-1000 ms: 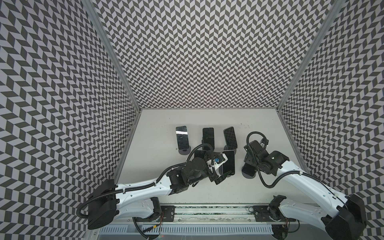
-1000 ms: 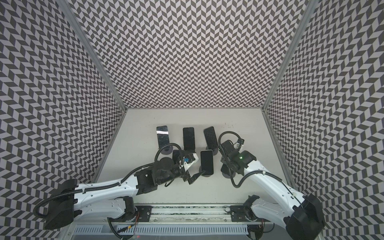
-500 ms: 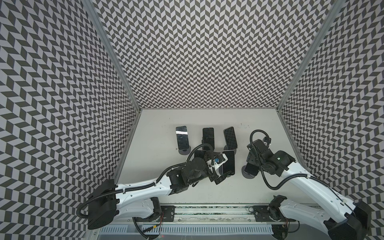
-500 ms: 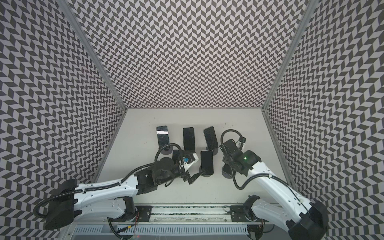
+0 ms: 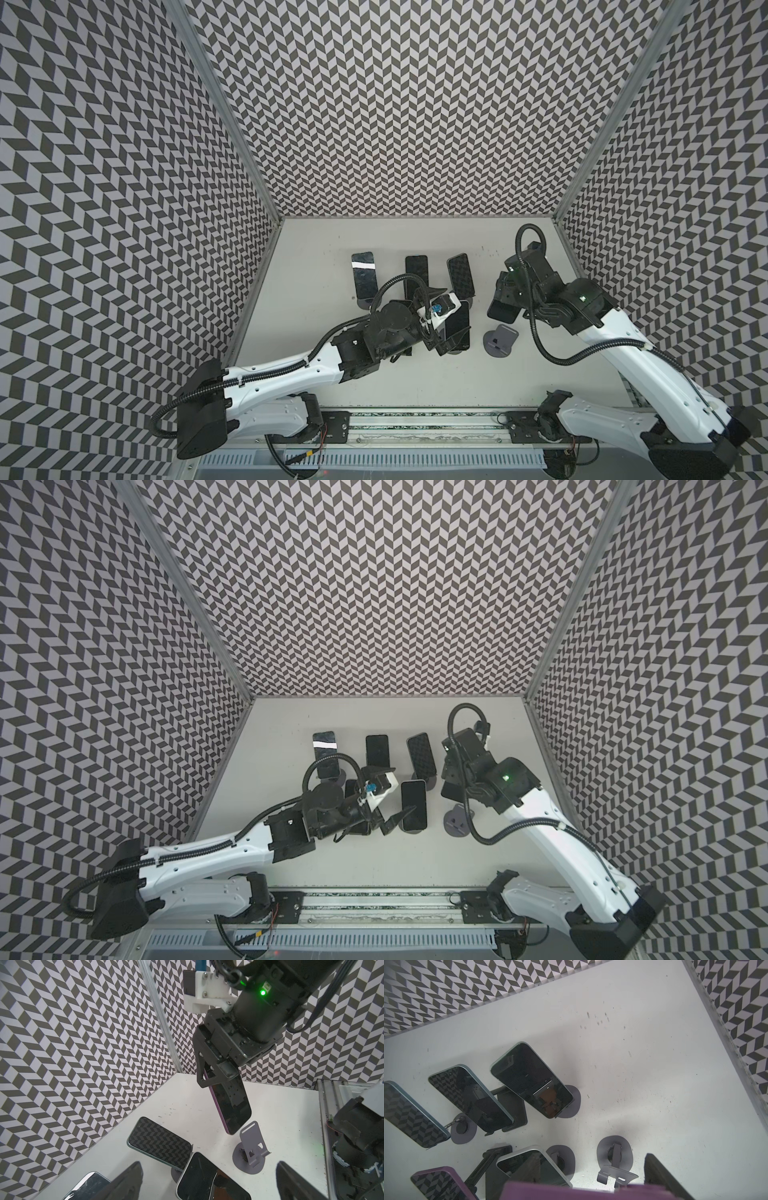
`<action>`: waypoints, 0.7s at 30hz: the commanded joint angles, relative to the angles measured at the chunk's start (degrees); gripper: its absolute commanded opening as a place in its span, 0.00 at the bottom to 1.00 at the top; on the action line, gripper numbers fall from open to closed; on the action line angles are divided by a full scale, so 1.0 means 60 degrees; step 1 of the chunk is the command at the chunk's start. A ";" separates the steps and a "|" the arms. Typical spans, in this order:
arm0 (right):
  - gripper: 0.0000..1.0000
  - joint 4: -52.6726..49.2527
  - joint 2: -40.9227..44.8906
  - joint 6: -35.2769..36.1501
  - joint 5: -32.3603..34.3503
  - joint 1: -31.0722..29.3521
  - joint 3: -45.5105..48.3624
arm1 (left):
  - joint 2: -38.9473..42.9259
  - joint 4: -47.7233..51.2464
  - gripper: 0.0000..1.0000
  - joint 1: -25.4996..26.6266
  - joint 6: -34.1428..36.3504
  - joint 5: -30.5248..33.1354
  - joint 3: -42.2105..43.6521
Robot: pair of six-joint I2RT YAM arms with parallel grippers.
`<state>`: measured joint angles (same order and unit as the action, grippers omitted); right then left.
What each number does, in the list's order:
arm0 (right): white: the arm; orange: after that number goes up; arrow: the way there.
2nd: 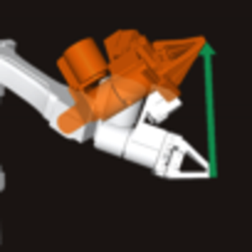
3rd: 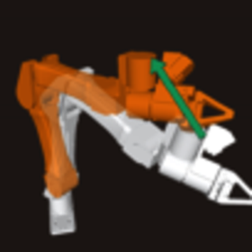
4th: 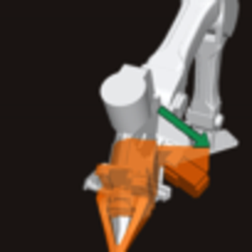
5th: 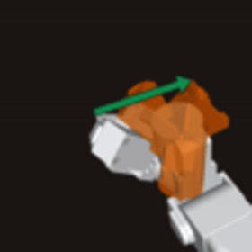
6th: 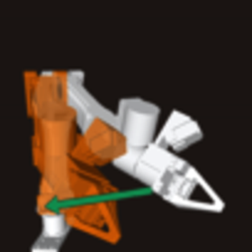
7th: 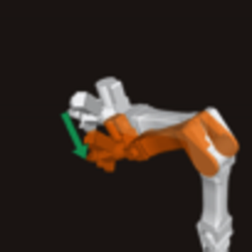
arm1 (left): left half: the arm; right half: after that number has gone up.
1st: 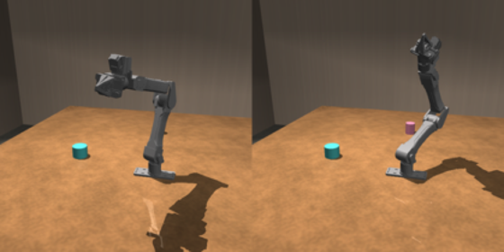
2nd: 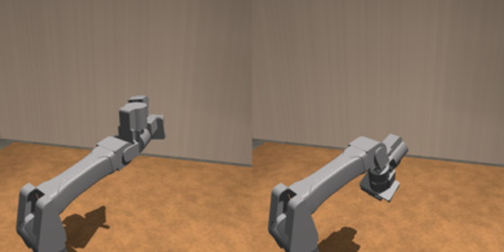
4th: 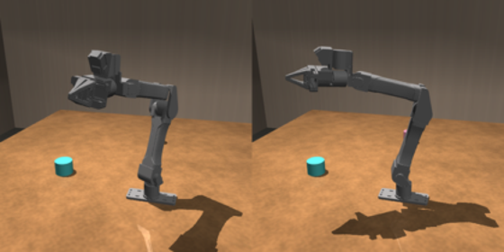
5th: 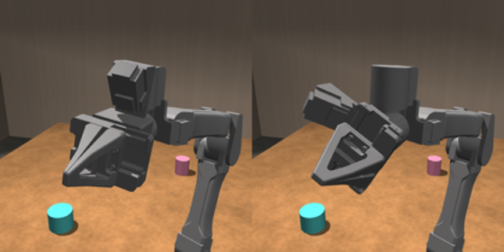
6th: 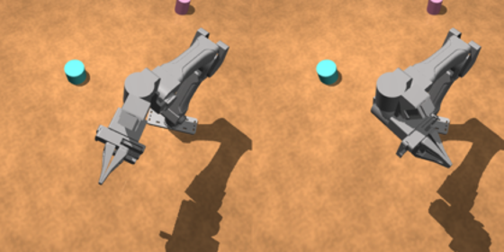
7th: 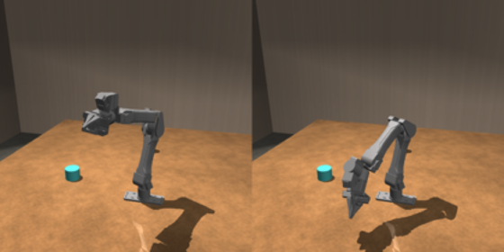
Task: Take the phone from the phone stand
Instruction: 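Lift purple phone up off its stand with right gripper while left gripper lifts its phone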
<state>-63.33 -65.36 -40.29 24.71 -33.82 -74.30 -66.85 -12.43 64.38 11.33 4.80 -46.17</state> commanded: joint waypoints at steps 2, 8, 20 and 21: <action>0.59 0.0429 -0.0482 0.1018 0.0086 0.0508 -0.0749 | -0.0360 0.0449 1.00 -0.0169 0.0286 0.0037 -0.0774; 0.58 0.1752 -0.1033 0.2093 -0.0266 0.1932 -0.0493 | -0.0791 0.1176 1.00 -0.0677 0.0272 -0.0367 -0.1622; 0.57 0.4229 -0.2607 0.3232 -0.0572 0.3381 0.0268 | -0.0503 0.1441 1.00 -0.1882 -0.0593 -0.1562 -0.1646; 0.57 0.4397 -0.2747 0.3311 -0.0639 0.3440 0.0304 | -0.0507 0.1441 1.00 -0.1875 -0.0516 -0.1609 -0.1650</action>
<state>-45.36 -81.17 -23.33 21.23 -14.17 -72.60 -71.20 -4.45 53.15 7.86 -2.04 -56.16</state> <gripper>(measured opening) 0.727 0.997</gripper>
